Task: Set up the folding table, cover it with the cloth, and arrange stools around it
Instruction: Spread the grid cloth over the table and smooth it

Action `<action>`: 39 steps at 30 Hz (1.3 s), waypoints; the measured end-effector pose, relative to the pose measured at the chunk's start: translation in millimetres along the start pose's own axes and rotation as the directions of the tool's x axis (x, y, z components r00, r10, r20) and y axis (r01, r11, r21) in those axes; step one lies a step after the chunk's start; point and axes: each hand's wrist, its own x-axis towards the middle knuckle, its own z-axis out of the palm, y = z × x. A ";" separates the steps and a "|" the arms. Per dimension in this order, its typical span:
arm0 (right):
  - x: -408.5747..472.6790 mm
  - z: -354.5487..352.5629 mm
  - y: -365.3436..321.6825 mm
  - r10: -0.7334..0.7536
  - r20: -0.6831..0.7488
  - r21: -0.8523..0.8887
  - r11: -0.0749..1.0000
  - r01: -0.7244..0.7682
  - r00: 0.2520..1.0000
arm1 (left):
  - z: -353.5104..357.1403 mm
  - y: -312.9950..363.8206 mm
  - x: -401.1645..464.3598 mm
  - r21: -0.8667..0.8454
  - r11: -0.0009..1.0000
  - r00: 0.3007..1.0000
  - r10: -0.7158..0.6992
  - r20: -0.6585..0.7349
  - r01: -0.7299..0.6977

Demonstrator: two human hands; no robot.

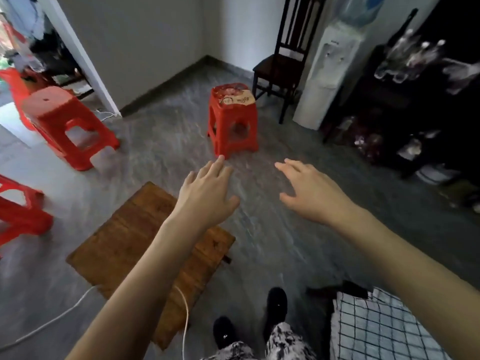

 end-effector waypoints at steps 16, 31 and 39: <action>-188.3 57.0 128.7 0.341 0.012 0.134 0.931 -0.340 0.940 | 94.6 180.3 -40.1 0.049 0.932 0.902 0.334 0.274 -0.360; -373.7 249.1 230.1 0.537 0.271 0.267 0.756 -0.598 0.799 | 301.7 301.2 -107.0 0.016 0.905 0.740 0.338 0.582 -0.426; -390.9 380.9 245.3 0.591 0.349 0.305 0.662 -0.685 0.727 | 455.7 283.9 -139.8 -0.061 0.909 0.563 0.308 0.767 -0.413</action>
